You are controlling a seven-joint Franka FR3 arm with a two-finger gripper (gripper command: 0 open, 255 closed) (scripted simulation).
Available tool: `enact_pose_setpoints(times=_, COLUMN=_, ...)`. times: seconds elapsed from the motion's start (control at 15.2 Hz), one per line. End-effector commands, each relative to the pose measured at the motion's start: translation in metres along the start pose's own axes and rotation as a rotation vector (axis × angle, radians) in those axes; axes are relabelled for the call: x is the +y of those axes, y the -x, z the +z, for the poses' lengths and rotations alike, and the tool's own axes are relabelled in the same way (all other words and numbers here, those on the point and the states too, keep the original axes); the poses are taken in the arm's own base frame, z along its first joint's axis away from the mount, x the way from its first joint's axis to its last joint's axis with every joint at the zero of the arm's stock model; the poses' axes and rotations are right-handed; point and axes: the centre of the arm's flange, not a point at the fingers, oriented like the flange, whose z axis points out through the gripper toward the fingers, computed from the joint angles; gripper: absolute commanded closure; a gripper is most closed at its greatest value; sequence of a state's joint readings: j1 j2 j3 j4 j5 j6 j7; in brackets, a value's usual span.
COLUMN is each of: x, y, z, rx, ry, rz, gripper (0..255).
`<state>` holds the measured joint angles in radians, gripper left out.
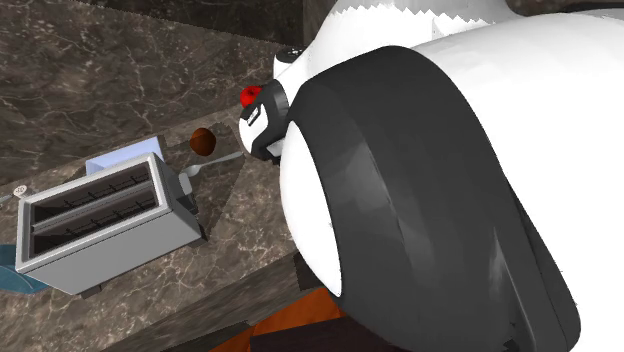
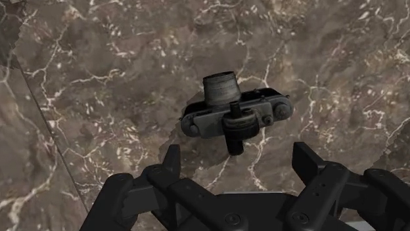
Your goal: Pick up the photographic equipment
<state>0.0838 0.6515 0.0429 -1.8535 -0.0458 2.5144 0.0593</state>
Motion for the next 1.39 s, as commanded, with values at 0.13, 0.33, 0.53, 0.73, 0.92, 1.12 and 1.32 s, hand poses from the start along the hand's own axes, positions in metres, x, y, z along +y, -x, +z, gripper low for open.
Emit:
enact_pose_setpoints(times=0.13, x=0.0, y=-0.001, z=0.013, rx=0.001, ry=0.0, rz=0.0, gripper=0)
enact_pose_setpoints(times=0.33, x=-0.001, y=-0.001, z=0.013, rx=0.001, ry=0.0, rz=0.0, gripper=255)
enact_pose_setpoints(times=0.53, x=0.0, y=-0.001, z=0.013, rx=0.001, ry=0.0, rz=0.0, gripper=255)
enact_pose_setpoints(times=0.73, x=0.0, y=-0.001, z=0.013, rx=0.001, ry=0.0, rz=0.0, gripper=255)
enact_pose_setpoints(times=0.92, x=0.0, y=-0.001, z=0.003, rx=0.001, ry=0.0, rz=0.0, gripper=255)
enact_pose_setpoints(times=1.12, x=0.0, y=-0.001, z=-0.013, rx=0.001, ry=0.0, rz=0.0, gripper=255)
enact_pose_setpoints(times=1.32, x=0.0, y=-0.001, z=-0.029, rx=0.001, ry=0.0, rz=0.0, gripper=255)
